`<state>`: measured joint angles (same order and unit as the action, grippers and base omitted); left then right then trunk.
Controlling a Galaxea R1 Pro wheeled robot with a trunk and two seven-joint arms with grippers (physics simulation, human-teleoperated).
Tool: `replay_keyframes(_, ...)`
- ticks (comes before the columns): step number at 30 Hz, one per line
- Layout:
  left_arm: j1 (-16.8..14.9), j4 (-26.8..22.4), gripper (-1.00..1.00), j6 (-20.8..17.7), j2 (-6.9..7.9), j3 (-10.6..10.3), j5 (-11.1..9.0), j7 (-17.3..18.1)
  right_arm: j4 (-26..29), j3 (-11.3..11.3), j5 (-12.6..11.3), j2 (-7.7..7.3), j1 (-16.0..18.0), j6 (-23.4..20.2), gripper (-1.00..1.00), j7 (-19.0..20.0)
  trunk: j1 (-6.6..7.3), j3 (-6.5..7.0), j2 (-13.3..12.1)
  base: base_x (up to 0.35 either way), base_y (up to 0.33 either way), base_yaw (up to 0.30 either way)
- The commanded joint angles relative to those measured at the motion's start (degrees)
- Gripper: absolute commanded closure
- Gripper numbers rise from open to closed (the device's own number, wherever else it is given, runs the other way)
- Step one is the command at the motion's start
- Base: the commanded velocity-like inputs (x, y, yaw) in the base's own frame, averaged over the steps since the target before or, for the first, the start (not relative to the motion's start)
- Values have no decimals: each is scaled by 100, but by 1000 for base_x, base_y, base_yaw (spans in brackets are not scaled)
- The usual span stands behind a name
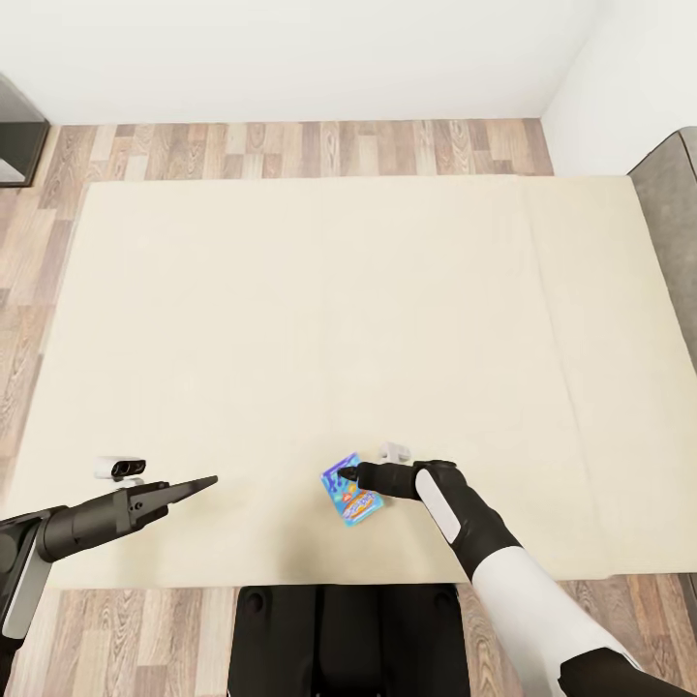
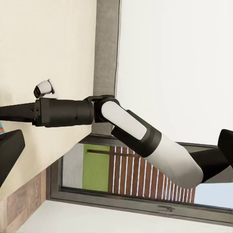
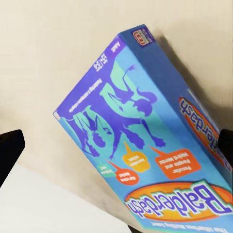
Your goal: Put all the toys in the child's room - the three board games (two on the bed and one on the table), the two jigsaw puzzles on the table, and the tennis ball on the table - inside the toy box on the table in the child's room.
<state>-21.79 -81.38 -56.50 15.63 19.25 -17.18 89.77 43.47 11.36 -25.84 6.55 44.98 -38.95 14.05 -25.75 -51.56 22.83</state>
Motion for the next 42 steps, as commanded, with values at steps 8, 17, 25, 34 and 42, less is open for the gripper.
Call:
replay_keyframes(8, -2, -1, -100, -59, 4, 0, 4, 23, 4, -2, 9, -2, 2, -25, -100, 11, -3, -6, 9, 0, 14, 0)
replay_keyframes(17, -2, -1, -100, -61, 9, 0, 4, 23, -28, -2, 11, -43, 9, -72, -100, 3, -3, -6, 9, 0, 0, 0)
replay_keyframes(25, -1, -1, -100, -60, 10, 0, 4, 23, -47, -2, 7, -56, 10, -282, -100, -24, -3, -6, 9, 0, 0, 0)
replay_keyframes(34, -2, -1, -100, -58, 10, 0, 4, 23, -108, -2, -7, -51, 8, -375, -100, -18, -3, -6, 9, 0, 0, 0)
replay_keyframes(42, -2, -1, -100, -57, 7, 0, 4, 23, -153, -2, -4, -46, 4, -362, -100, 3, -3, -6, 9, 0, 0, 0)
